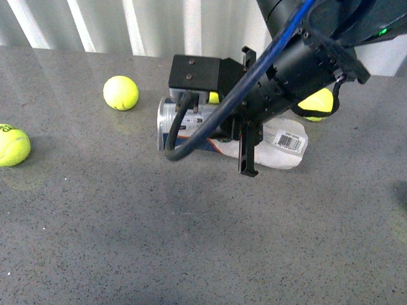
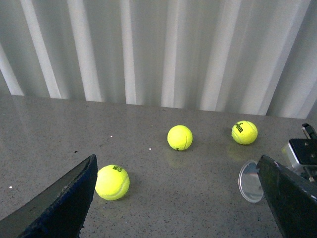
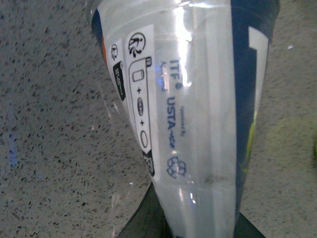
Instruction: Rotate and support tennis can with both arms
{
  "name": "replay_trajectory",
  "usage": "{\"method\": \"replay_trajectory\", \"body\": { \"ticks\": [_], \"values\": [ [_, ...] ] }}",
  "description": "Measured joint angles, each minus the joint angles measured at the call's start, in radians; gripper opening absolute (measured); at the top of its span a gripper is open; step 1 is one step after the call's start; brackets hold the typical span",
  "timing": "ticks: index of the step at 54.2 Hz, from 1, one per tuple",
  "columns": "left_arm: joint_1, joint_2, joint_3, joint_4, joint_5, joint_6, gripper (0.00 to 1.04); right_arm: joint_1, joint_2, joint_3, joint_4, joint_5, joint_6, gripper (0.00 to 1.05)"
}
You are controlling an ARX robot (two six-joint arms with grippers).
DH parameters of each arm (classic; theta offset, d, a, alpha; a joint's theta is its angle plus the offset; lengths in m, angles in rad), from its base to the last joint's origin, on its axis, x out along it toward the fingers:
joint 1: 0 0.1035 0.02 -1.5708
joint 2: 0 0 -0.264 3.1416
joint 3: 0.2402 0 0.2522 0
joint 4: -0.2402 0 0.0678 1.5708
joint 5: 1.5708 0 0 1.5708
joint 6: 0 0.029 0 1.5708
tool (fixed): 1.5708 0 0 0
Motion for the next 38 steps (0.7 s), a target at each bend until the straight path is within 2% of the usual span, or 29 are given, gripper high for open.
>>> {"method": "replay_trajectory", "body": {
  "ticks": [13,16,22,33,38],
  "values": [
    [0.0,0.0,0.0,0.0,0.0,0.0,0.98,-0.006,0.019,-0.031,0.079,0.014,-0.028,0.07],
    [0.0,0.0,0.0,0.0,0.0,0.0,0.98,-0.006,0.019,-0.039,0.097,0.005,-0.01,0.21],
    [0.0,0.0,0.0,0.0,0.0,0.0,0.98,-0.004,0.019,-0.049,0.127,-0.026,0.033,0.41],
    [0.0,0.0,0.0,0.0,0.0,0.0,0.98,0.003,0.008,-0.074,0.147,-0.068,0.102,0.68],
    [0.0,0.0,0.0,0.0,0.0,0.0,0.98,0.01,-0.02,-0.091,0.159,-0.082,0.141,0.87]
  ]
}}
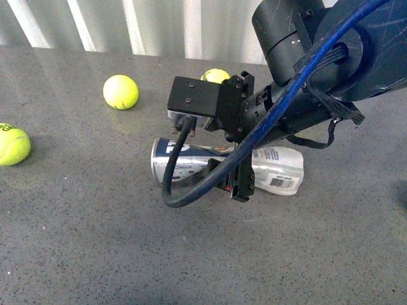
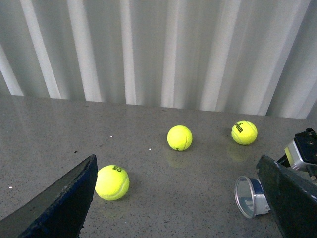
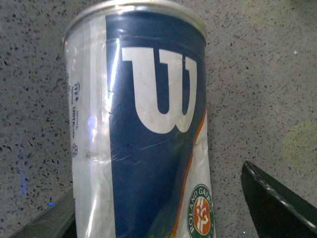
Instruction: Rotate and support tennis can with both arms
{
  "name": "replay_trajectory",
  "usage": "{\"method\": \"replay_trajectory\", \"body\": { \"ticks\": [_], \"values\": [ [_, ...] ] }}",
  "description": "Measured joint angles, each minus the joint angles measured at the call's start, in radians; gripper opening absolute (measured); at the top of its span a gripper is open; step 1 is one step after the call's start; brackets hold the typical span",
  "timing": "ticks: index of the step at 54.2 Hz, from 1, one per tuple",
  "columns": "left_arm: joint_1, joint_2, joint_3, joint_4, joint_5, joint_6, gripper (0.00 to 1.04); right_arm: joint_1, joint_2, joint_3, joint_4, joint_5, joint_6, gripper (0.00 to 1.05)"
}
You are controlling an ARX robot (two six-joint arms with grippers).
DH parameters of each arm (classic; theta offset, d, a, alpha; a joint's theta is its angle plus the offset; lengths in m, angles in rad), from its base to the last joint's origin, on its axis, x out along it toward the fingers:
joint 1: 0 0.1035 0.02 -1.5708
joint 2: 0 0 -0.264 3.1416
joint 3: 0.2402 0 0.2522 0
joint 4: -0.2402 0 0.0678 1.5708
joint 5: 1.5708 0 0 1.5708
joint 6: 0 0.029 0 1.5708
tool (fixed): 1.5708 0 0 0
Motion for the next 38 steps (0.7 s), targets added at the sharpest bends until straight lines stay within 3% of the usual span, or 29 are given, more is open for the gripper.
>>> {"method": "replay_trajectory", "body": {
  "ticks": [4,24,38],
  "values": [
    [0.0,0.0,0.0,0.0,0.0,0.0,0.98,0.003,-0.023,-0.01,0.005,-0.001,0.011,1.0],
    [0.0,0.0,0.0,0.0,0.0,0.0,0.98,0.005,-0.093,-0.069,0.034,-0.019,0.05,0.98],
    [0.0,0.0,0.0,0.0,0.0,0.0,0.98,-0.008,-0.214,-0.14,0.104,-0.071,0.169,0.98]
  ]
}}
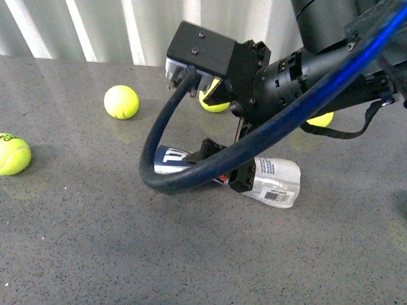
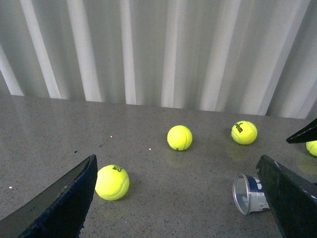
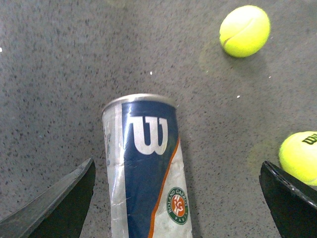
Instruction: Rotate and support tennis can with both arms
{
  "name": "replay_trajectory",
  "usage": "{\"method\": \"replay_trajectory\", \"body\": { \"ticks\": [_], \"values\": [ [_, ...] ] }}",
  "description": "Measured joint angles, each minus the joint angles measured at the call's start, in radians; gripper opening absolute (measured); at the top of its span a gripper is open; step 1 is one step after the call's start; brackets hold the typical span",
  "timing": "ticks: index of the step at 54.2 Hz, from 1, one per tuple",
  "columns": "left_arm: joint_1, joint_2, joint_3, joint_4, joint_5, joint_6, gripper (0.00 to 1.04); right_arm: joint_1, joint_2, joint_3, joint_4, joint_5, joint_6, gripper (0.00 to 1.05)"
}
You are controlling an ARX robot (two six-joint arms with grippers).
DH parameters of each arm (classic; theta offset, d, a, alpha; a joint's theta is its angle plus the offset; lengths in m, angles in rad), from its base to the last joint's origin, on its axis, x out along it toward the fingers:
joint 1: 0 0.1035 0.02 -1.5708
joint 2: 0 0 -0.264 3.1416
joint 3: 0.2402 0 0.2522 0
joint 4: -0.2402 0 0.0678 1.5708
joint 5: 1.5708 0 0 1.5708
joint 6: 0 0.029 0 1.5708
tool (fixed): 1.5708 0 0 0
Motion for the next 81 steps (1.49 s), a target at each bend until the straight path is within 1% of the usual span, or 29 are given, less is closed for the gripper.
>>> {"method": "replay_trajectory", "body": {
  "ticks": [2,9,12,15,16,17,20,21,24,25,27,29,32,34,36,38,40,42,44,49,51,55,56,58,61,63,73,81],
  "values": [
    [0.0,0.0,0.0,0.0,0.0,0.0,0.98,-0.003,-0.017,-0.011,0.014,-0.005,0.022,0.98],
    [0.0,0.0,0.0,0.0,0.0,0.0,0.98,-0.031,-0.105,-0.077,0.136,-0.007,0.171,0.98],
    [0.0,0.0,0.0,0.0,0.0,0.0,0.98,-0.05,-0.159,-0.115,0.224,0.032,0.278,0.98],
    [0.0,0.0,0.0,0.0,0.0,0.0,0.98,-0.075,-0.211,-0.142,0.29,0.106,0.378,0.98],
    [0.0,0.0,0.0,0.0,0.0,0.0,0.98,-0.088,-0.232,-0.149,0.31,0.148,0.428,0.98],
    [0.0,0.0,0.0,0.0,0.0,0.0,0.98,-0.095,-0.243,-0.152,0.315,0.169,0.455,0.98],
    [0.0,0.0,0.0,0.0,0.0,0.0,0.98,-0.146,-0.311,-0.171,0.317,0.327,0.63,0.98],
    [0.0,0.0,0.0,0.0,0.0,0.0,0.98,-0.156,-0.323,-0.175,0.317,0.359,0.657,0.98],
    [0.0,0.0,0.0,0.0,0.0,0.0,0.98,-0.251,-0.424,-0.23,0.274,0.603,0.841,0.98],
    [0.0,0.0,0.0,0.0,0.0,0.0,0.98,-0.272,-0.449,-0.249,0.268,0.653,0.872,0.98],
    [0.0,0.0,0.0,0.0,-0.001,0.0,0.98,-0.311,-0.489,-0.283,0.261,0.748,0.927,0.98],
    [0.0,0.0,0.0,0.0,0.0,0.0,0.98,-0.334,-0.507,-0.293,0.26,0.771,0.961,0.98],
    [0.0,0.0,0.0,0.0,0.002,0.0,0.98,-0.336,-0.513,-0.294,0.26,0.767,0.985,0.98],
    [0.0,0.0,0.0,0.0,0.002,0.0,0.98,-0.332,-0.513,-0.298,0.267,0.747,0.989,0.97],
    [0.0,0.0,0.0,0.0,0.002,0.0,0.98,-0.334,-0.508,-0.323,0.344,0.696,0.965,0.93],
    [0.0,0.0,0.0,0.0,0.001,0.0,0.98,-0.338,-0.508,-0.377,0.48,0.629,0.928,0.86],
    [0.0,0.0,0.0,0.0,0.0,0.0,0.98,-0.34,-0.511,-0.42,0.567,0.593,0.894,0.81],
    [0.0,0.0,0.0,0.0,-0.003,0.0,0.98,-0.34,-0.527,-0.473,0.654,0.576,0.871,0.74],
    [0.0,0.0,0.0,0.0,-0.003,0.0,0.98,-0.34,-0.545,-0.509,0.695,0.566,0.854,0.68],
    [0.0,-0.001,0.0,0.0,-0.003,0.0,0.98,-0.349,-0.614,-0.597,0.744,0.56,0.832,0.52],
    [0.0,0.0,0.0,0.0,-0.003,0.0,0.98,-0.355,-0.636,-0.624,0.75,0.56,0.827,0.47],
    [0.0,-0.001,0.0,0.0,0.0,0.0,0.98,-0.374,-0.684,-0.691,0.759,0.554,0.821,0.33],
    [0.0,-0.001,0.0,0.0,0.0,0.0,0.98,-0.381,-0.689,-0.699,0.76,0.546,0.821,0.31],
    [0.0,-0.001,0.0,0.0,0.0,0.0,0.98,-0.4,-0.711,-0.727,0.761,0.514,0.818,0.24],
    [0.0,0.0,0.0,0.0,-0.001,0.0,0.98,-0.413,-0.748,-0.766,0.761,0.508,0.818,0.13],
    [0.0,-0.001,0.0,0.0,-0.002,0.0,0.98,-0.417,-0.786,-0.799,0.761,0.507,0.816,0.03],
    [0.0,-0.001,0.0,0.0,0.0,0.0,0.98,-0.419,-0.944,-0.913,0.716,0.504,0.814,0.03],
    [0.0,-0.001,0.0,0.0,0.0,0.0,0.98,-0.419,-1.042,-0.96,0.663,0.504,0.814,0.03]
  ]
}}
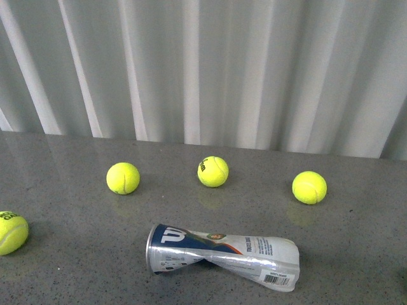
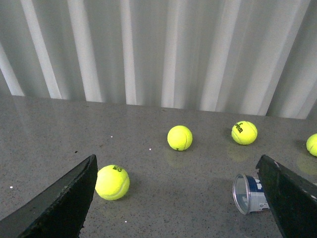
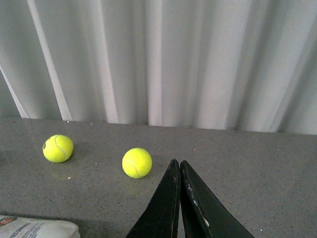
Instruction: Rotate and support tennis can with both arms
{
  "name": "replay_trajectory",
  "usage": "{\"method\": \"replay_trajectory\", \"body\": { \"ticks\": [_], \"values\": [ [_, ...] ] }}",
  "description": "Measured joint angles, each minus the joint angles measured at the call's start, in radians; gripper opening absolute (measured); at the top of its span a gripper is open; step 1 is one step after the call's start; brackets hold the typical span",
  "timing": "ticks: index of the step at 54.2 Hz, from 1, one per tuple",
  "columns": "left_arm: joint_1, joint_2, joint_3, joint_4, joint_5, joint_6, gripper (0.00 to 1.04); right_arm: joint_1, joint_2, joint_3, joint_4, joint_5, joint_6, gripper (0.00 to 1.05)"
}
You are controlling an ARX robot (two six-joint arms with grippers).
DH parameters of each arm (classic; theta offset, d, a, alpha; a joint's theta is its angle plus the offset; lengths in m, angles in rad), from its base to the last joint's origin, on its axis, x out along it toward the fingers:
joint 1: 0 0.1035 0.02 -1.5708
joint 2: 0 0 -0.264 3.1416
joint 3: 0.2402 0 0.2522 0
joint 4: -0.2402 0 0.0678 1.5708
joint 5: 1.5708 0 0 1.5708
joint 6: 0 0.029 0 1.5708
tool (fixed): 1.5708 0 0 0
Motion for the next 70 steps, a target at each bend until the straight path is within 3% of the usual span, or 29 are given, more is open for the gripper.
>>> {"method": "replay_trajectory", "body": {
  "ticks": [14,70],
  "values": [
    [0.0,0.0,0.0,0.0,0.0,0.0,0.98,0.0,-0.103,-0.08,-0.024,0.0,0.0,0.03],
    [0.0,0.0,0.0,0.0,0.0,0.0,0.98,0.0,-0.673,-0.101,-0.55,0.0,0.0,0.03]
  ]
}}
